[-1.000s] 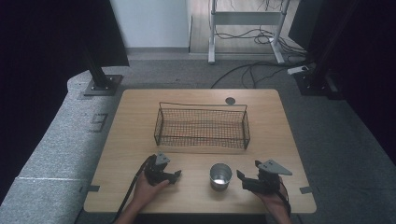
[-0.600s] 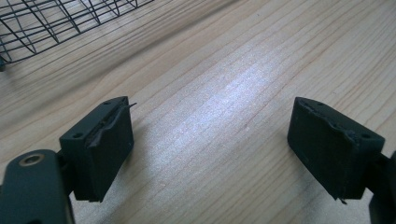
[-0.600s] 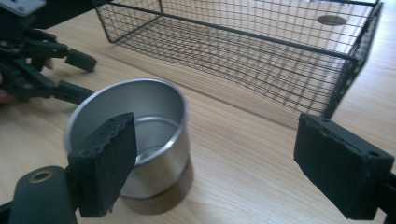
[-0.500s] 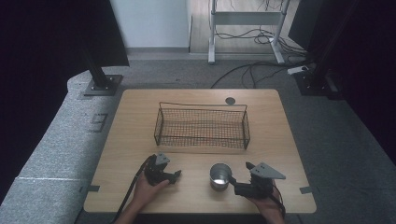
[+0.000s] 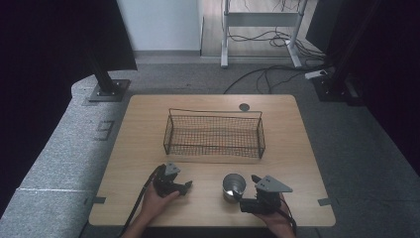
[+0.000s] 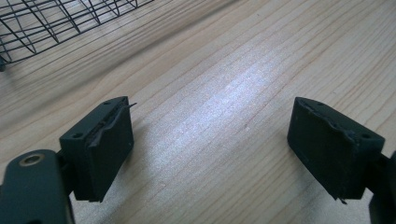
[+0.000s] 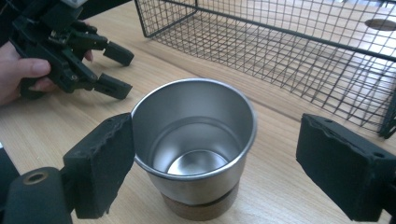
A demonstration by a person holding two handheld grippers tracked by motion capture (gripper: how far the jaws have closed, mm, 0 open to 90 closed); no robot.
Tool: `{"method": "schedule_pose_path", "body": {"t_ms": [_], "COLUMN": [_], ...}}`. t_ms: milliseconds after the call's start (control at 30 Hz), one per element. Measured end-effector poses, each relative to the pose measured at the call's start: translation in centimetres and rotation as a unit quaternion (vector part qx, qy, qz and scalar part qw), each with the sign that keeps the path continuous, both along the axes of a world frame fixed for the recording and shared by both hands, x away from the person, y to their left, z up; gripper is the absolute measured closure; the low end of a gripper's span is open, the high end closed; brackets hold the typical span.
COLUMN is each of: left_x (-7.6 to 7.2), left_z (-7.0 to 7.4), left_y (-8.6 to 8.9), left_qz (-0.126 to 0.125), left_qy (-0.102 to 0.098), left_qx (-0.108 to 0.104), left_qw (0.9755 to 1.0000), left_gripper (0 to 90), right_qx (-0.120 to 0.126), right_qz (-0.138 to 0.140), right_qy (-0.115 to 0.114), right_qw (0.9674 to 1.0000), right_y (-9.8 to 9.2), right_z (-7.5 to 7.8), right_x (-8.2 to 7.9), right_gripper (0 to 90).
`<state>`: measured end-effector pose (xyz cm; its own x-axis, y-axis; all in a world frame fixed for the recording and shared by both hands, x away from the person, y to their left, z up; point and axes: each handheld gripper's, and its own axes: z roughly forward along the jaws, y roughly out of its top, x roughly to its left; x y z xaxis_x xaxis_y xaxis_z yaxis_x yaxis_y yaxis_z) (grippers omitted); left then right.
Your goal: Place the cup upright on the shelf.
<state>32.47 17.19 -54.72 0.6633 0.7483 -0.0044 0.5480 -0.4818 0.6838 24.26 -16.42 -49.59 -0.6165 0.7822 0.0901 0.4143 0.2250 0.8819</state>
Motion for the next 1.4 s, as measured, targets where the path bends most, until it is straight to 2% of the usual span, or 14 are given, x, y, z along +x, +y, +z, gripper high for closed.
{"method": "schedule_pose_path", "body": {"t_ms": [500, 967, 1167, 1267, 1333, 1400], "left_x": [0.0, 0.0, 0.0, 0.0, 0.0, 0.0], "left_z": [0.0, 0.0, 0.0, 0.0, 0.0, 0.0], "left_y": [0.0, 0.0, 0.0, 0.0, 0.0, 0.0], "left_qz": [0.000, 0.000, 0.001, 0.001, 0.001, 0.001], "left_qy": [0.000, 0.000, 0.000, 0.000, 0.000, 0.000], "left_qx": [0.000, -0.001, -0.001, -0.001, -0.001, -0.001], "left_qw": [1.0000, 1.0000, 1.0000, 1.0000, 1.0000, 1.0000], "left_gripper": [14.2, 14.2, 14.2, 14.2, 14.2, 14.2], "right_qx": [-0.019, -0.039, -0.046, -0.045, -0.036, -0.039], "right_qz": [0.019, 0.028, 0.023, 0.016, 0.025, 0.028], "right_qy": [0.013, 0.024, 0.023, 0.014, 0.020, 0.020], "right_qw": [0.9995, 0.9985, 0.9984, 0.9988, 0.9988, 0.9987], "right_y": [1.4, 3.2, 3.6, 3.5, 3.4, 3.4], "right_z": [-0.7, -2.1, -2.4, -2.5, -2.6, -2.6], "right_x": [0.6, 2.2, 2.4, 2.4, 2.4, 2.4], "right_gripper": [6.0, 3.2, 6.6, 10.9, 13.6, 13.9]}}
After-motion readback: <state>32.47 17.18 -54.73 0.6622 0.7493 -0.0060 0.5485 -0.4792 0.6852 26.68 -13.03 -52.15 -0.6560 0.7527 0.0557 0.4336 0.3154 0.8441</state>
